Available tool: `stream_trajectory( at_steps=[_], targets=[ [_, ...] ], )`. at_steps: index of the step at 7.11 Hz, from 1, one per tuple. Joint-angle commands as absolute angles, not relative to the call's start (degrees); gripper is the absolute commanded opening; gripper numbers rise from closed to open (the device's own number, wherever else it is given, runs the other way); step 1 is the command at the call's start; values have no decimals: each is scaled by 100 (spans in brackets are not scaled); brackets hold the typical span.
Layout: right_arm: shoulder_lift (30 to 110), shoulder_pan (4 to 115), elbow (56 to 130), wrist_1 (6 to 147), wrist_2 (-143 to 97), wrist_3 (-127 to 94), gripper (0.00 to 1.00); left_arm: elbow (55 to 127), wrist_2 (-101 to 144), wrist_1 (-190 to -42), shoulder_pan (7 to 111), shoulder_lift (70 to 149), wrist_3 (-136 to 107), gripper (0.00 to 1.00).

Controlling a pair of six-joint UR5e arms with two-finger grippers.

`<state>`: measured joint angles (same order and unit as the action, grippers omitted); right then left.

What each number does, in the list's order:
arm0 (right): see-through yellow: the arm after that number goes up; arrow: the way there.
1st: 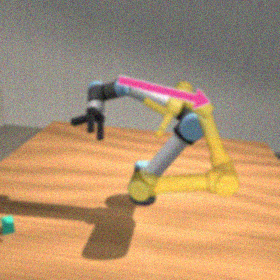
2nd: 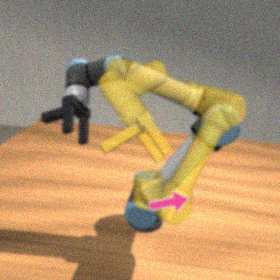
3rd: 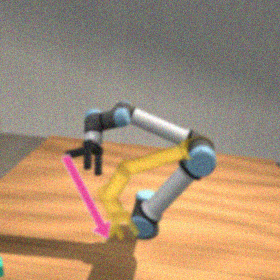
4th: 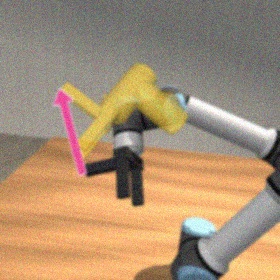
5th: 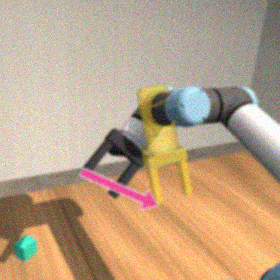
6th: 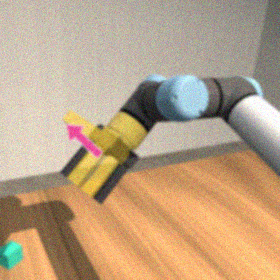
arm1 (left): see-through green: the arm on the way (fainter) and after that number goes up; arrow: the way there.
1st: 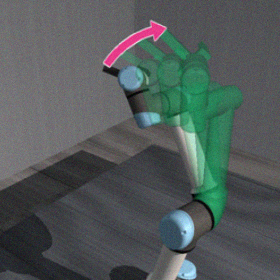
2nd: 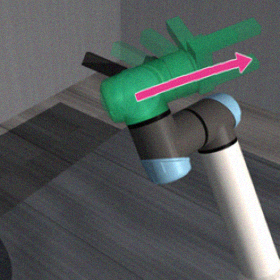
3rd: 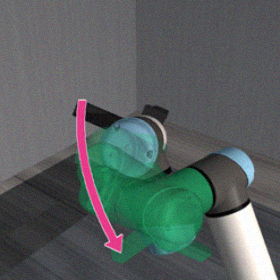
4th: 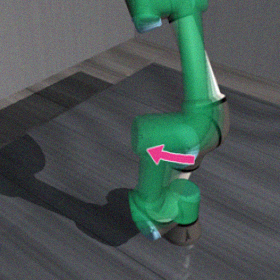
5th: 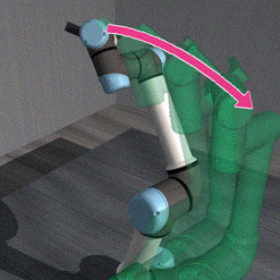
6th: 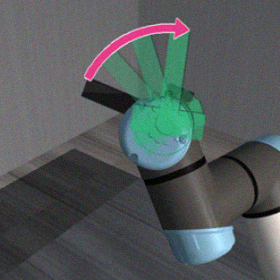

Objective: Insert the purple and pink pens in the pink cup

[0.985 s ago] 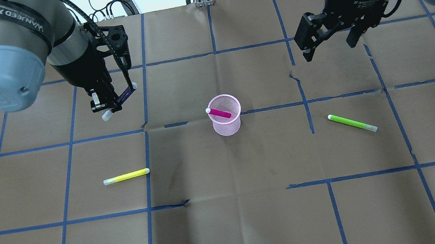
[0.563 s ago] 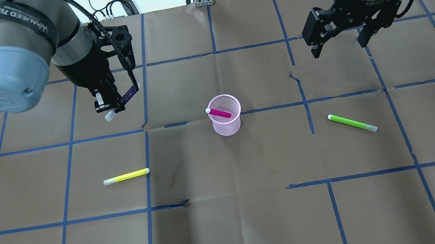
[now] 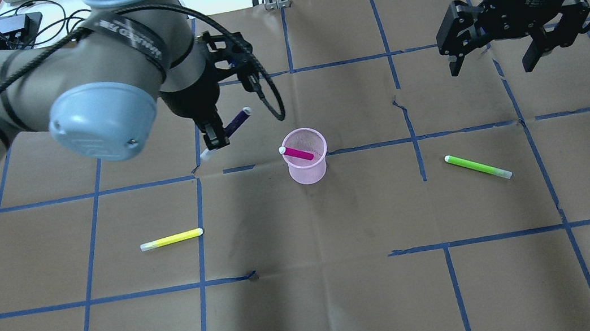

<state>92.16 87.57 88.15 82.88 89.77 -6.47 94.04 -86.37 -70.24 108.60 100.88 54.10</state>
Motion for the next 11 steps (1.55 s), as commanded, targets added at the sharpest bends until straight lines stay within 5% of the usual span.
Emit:
stream_trajectory(
  at_steps=[1,6,11],
  targets=[
    [9176,8833,8903,8297,8982,-589,100,9510,-8132,-6356,11013,10160,5212,4],
    [9184,8824,8886,8445,8982,-308,100,10300,-7367,-3967,10960,10625,4553,3],
    [9193,8824,8886,8490,8974,-290,100,10668,-7374,-3771,10960,10802,4377,3]
  ],
)
